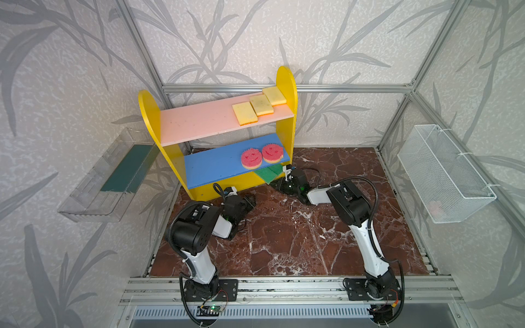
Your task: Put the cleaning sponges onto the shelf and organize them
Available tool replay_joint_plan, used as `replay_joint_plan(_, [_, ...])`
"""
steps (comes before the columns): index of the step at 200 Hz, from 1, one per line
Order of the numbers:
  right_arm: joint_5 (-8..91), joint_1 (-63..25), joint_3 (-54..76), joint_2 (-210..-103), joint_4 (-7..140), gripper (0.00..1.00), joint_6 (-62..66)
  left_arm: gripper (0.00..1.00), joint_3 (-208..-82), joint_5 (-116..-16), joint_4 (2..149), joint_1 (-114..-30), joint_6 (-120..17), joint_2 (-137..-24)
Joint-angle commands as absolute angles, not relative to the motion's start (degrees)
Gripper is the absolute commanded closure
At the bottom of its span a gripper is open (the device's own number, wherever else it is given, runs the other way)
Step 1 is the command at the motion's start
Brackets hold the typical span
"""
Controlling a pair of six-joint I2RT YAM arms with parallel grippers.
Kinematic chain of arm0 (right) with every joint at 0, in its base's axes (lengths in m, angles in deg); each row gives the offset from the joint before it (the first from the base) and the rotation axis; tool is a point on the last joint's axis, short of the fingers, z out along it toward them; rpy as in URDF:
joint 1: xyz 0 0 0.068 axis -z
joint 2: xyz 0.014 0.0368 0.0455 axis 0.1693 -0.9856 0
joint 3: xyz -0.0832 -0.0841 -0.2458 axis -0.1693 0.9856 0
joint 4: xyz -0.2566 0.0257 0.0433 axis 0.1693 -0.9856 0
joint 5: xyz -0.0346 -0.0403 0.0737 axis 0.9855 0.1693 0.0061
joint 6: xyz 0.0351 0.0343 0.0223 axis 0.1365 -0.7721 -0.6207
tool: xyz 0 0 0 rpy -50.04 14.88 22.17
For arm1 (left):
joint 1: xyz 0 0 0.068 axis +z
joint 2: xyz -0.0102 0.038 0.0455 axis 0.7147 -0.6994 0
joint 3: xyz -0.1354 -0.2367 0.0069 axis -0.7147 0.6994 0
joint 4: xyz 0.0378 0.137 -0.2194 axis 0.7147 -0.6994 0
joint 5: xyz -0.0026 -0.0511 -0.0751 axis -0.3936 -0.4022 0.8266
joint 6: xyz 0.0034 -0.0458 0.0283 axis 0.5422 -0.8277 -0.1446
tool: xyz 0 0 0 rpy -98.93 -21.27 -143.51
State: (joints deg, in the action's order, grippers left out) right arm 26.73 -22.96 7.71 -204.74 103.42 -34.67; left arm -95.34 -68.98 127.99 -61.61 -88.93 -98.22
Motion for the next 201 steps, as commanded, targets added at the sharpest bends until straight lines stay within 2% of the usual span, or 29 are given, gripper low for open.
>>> replay_joint_plan(1, [27.99, -23.51, 6.36, -207.04, 103.18, 0.9, -35.62, 0.53, -94.16, -69.23, 126.56, -61.26, -87.24, -95.29])
replay_joint_plan(57, [27.55, -24.28, 5.6, -208.81, 104.44, 0.91, -37.12, 0.53, -93.74, -69.99, 123.95, -61.31, -86.1, -92.48])
replay_joint_plan(201, [27.9, -27.43, 2.85, -209.85, 104.81, 0.91, -39.03, 0.53, -94.89, -70.41, 122.72, -61.26, -86.35, -93.37])
